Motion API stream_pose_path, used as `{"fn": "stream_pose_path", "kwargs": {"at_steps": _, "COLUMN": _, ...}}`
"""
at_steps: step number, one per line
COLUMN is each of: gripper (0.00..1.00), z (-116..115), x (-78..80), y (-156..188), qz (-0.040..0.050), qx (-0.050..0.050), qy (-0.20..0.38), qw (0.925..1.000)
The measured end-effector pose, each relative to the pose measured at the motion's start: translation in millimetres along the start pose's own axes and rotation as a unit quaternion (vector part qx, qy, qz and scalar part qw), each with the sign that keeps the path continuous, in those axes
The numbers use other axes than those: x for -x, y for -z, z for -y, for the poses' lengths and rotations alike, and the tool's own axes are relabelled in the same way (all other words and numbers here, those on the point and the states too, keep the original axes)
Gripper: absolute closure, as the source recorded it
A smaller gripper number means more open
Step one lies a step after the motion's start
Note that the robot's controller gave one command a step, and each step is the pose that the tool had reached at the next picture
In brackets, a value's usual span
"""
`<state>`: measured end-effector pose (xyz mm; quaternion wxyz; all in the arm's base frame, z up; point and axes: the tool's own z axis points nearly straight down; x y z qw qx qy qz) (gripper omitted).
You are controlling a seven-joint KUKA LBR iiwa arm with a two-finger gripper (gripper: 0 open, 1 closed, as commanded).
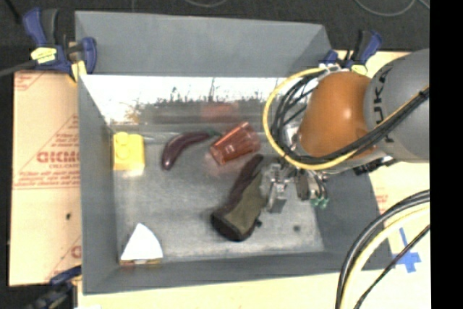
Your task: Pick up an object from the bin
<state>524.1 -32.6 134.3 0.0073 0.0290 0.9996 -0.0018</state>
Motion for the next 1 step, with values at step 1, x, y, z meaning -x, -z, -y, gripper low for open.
{"fn": "stream_pose_path", "kwargs": {"at_steps": 1, "gripper": 1.0, "z": 3.8, "x": 7.5, "y": 146.8, "qz": 0.0017, "qx": -0.001, "qy": 0.042, "qw": 0.9991}}
